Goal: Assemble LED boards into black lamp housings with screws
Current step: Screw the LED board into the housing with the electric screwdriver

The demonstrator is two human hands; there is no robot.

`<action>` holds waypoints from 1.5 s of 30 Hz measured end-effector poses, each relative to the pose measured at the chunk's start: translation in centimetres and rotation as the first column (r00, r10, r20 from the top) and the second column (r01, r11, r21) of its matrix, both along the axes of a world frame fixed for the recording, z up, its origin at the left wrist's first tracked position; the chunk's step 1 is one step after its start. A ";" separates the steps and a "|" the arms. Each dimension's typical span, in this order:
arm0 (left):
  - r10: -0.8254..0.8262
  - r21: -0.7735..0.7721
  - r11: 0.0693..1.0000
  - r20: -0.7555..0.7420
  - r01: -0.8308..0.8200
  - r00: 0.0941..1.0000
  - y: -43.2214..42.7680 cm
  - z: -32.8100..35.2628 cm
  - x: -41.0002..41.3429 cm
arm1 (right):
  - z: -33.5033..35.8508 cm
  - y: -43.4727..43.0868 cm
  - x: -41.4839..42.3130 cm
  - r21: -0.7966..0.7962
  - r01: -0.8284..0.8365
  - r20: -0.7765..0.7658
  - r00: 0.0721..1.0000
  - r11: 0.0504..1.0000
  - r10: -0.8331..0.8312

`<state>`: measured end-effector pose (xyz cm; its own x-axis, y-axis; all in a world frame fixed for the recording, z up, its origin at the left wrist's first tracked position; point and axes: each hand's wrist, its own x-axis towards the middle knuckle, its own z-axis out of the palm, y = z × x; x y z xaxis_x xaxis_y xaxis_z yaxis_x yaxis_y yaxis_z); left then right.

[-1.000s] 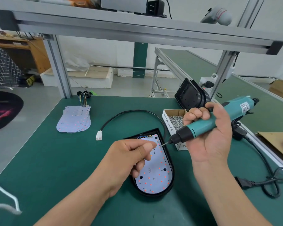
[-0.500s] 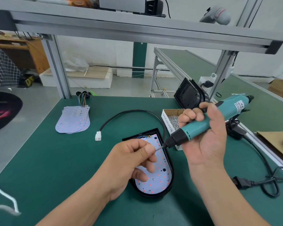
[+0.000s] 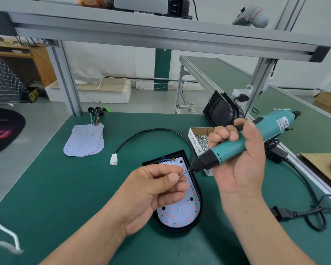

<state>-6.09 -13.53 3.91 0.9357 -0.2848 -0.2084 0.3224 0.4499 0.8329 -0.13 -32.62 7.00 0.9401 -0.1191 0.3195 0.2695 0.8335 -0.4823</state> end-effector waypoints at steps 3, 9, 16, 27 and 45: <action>-0.007 -0.035 0.999 -0.014 0.006 1.000 -0.1 0.2 0.0 | 0.1 0.0 0.0 -0.002 -0.006 0.005 1.000 1.000 0.006; 0.007 -0.010 1.000 -0.019 -0.007 1.000 -0.1 0.4 0.0 | 0.0 0.0 -0.1 -0.016 0.001 0.002 1.000 1.000 -0.001; 0.013 -0.061 0.998 -0.045 -0.016 0.999 0.0 0.3 0.2 | -0.1 0.1 0.0 -0.035 0.004 0.004 1.000 0.999 -0.003; -0.014 -0.043 0.999 -0.029 0.012 0.999 -0.1 0.0 0.1 | -0.1 0.2 0.0 -0.038 -0.001 0.001 1.000 0.999 0.001; 0.004 0.209 0.977 0.194 -0.045 0.981 0.4 -0.5 0.3 | 0.1 -0.1 -0.1 0.001 0.009 0.006 1.000 1.000 -0.009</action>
<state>-5.80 -13.09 3.36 0.9701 -0.2297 -0.0780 0.1389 0.2623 0.9549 -0.20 -32.73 7.09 0.9370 -0.1278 0.3250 0.2797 0.8318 -0.4794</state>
